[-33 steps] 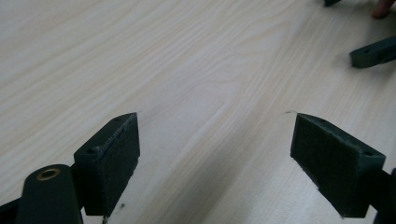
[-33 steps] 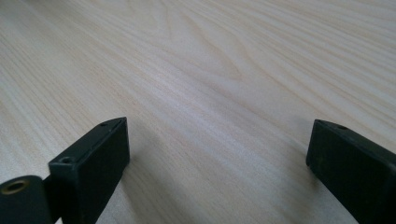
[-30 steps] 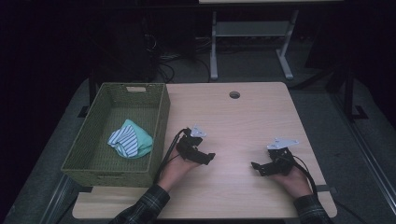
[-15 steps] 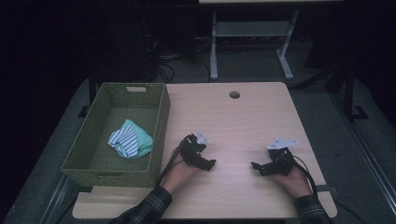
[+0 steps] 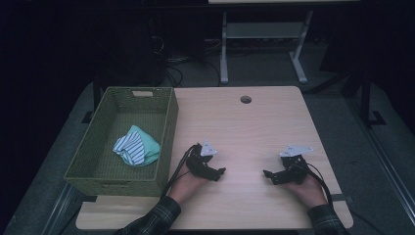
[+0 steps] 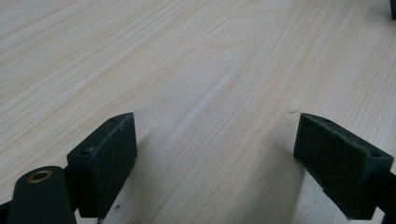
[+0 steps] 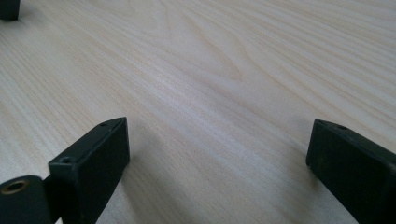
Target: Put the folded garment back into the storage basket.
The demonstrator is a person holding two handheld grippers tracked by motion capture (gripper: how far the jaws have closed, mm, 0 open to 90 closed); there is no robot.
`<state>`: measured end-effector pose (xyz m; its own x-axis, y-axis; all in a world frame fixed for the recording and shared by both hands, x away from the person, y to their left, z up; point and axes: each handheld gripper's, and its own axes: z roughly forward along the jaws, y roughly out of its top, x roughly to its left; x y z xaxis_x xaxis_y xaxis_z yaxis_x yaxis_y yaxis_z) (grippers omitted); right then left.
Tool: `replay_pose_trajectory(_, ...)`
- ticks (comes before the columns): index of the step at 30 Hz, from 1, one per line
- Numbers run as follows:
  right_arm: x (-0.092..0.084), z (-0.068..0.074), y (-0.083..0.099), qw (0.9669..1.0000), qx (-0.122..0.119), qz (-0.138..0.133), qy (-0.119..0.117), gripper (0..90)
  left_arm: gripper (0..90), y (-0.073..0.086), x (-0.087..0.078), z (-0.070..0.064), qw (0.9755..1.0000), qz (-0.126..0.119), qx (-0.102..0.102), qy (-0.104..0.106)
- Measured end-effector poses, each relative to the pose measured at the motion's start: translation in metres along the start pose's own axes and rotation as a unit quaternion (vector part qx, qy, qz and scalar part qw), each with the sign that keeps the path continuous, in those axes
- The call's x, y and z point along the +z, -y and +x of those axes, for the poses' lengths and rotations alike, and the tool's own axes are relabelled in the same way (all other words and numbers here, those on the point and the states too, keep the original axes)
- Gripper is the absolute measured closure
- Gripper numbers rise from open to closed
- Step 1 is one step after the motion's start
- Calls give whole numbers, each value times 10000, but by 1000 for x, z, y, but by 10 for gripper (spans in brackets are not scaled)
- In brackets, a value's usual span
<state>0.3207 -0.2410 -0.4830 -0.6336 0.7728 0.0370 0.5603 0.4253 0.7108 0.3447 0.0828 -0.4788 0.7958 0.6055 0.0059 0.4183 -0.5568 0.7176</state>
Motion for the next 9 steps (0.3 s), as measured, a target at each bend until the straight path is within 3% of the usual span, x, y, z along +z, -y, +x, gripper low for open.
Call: replay_pose_trajectory(9, 0, 0, 0, 10000, 1, 1, 0, 58, 126, 0, 0, 0, 10000, -1, -15, 7)
